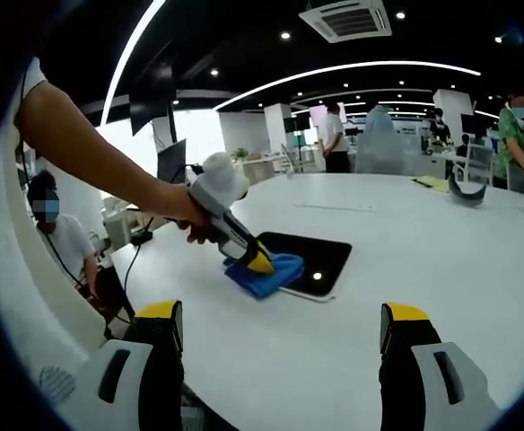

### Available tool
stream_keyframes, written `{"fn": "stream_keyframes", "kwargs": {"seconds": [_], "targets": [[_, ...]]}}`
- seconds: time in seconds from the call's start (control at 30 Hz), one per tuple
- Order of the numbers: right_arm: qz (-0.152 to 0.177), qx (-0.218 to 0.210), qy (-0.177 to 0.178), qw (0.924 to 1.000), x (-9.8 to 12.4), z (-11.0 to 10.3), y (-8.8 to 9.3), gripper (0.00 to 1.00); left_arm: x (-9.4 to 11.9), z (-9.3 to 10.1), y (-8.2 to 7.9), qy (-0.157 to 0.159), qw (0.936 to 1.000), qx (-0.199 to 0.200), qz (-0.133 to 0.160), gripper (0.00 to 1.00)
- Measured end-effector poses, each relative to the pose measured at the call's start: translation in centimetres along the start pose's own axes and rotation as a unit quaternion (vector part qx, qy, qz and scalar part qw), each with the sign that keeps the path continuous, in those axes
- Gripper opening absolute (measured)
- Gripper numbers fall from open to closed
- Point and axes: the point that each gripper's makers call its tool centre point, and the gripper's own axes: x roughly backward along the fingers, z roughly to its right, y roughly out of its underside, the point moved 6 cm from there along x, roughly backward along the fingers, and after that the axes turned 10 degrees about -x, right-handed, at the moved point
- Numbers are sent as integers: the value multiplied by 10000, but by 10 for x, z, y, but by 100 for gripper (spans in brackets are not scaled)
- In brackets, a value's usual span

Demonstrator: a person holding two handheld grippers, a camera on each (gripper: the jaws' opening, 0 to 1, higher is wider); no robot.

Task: Wipe the mirror surface with the cleaning cloth until all visible marks leave the cleaned area.

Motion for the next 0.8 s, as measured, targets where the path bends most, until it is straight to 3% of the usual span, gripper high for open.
{"fn": "stream_keyframes", "kwargs": {"seconds": [0.8], "targets": [[-19,-46,-24,10000,-2,3,1,91,-12,12,-18,128,9997,181,-99,12]]}}
